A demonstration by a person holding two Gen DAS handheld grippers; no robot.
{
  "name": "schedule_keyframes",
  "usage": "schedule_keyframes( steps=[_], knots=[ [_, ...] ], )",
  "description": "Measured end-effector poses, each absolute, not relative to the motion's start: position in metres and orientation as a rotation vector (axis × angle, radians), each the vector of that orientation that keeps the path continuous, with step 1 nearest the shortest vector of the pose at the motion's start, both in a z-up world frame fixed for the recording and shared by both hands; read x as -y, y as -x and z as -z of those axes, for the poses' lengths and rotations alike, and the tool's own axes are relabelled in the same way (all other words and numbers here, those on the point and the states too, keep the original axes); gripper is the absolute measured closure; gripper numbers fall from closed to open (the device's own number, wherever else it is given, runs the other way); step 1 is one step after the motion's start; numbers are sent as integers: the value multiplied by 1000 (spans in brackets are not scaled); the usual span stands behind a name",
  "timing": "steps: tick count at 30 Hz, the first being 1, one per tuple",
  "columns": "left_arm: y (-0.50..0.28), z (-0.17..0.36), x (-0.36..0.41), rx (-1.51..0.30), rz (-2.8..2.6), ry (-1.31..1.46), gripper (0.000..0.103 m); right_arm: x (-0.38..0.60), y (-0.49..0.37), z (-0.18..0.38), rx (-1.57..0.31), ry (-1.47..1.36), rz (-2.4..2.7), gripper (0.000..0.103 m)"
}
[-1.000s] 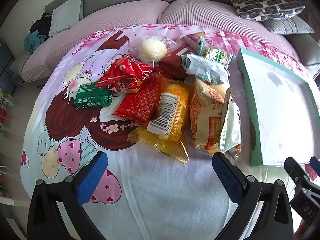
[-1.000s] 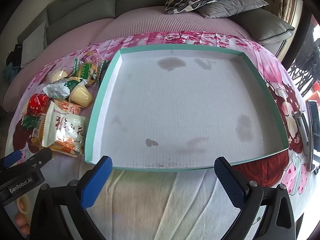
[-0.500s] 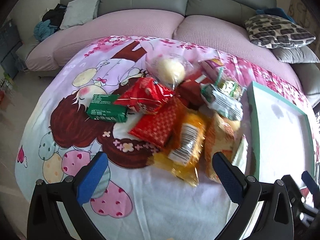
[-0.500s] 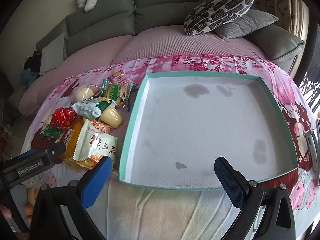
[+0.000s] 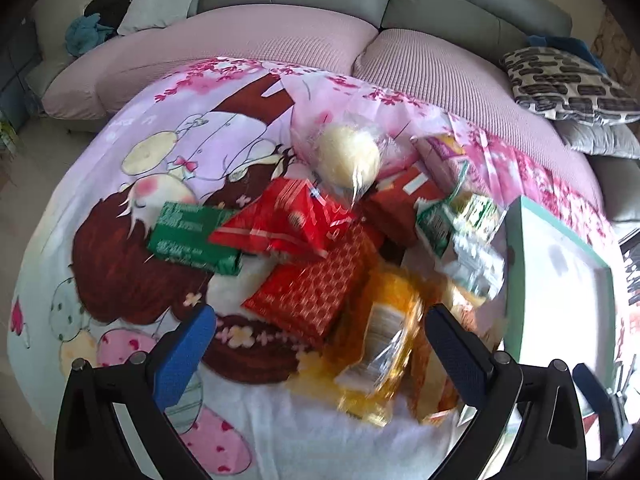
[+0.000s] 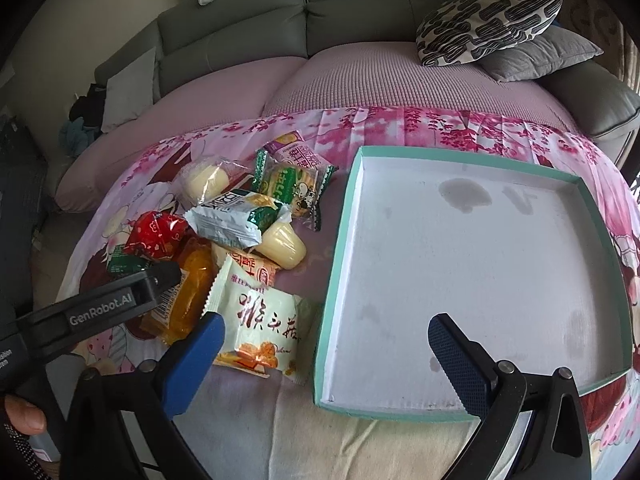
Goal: Organize snacks
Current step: 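Reach the left tool to the yellow barcode bread bag while the right tool reaches the white-green pastry packet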
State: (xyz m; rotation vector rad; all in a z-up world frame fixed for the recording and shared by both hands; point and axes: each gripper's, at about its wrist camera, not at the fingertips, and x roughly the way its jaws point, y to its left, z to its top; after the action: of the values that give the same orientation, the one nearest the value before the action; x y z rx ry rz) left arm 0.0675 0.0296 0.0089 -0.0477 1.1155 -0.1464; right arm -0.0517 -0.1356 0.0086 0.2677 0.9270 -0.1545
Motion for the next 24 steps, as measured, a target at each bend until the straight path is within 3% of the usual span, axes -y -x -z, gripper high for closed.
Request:
schedule_keyframes(
  steps=[5,8,14,16,18,22,24],
  knots=[
    [-79,-1,-23,-1174,197,75,0,127,36,-9,-948,-267,107,4],
    [-82,10,-20,-1237,237,99,0,125,27,-6,-969,-258,100,14],
    [-83,26,-21,-1307,240,133,0,127,24,-1,-987,-267,100,15],
    [-82,26,-22,-1303,240,138,7,129,26,-1,-985,-270,101,15],
    [-80,25,-23,-1306,233,135,26,131,28,-1,-981,-275,100,15],
    [-73,22,-24,-1302,252,137,40,133,32,-1,-974,-276,95,15],
    [-70,18,-23,-1286,271,137,58,132,33,-1,-972,-277,90,15]
  ],
)
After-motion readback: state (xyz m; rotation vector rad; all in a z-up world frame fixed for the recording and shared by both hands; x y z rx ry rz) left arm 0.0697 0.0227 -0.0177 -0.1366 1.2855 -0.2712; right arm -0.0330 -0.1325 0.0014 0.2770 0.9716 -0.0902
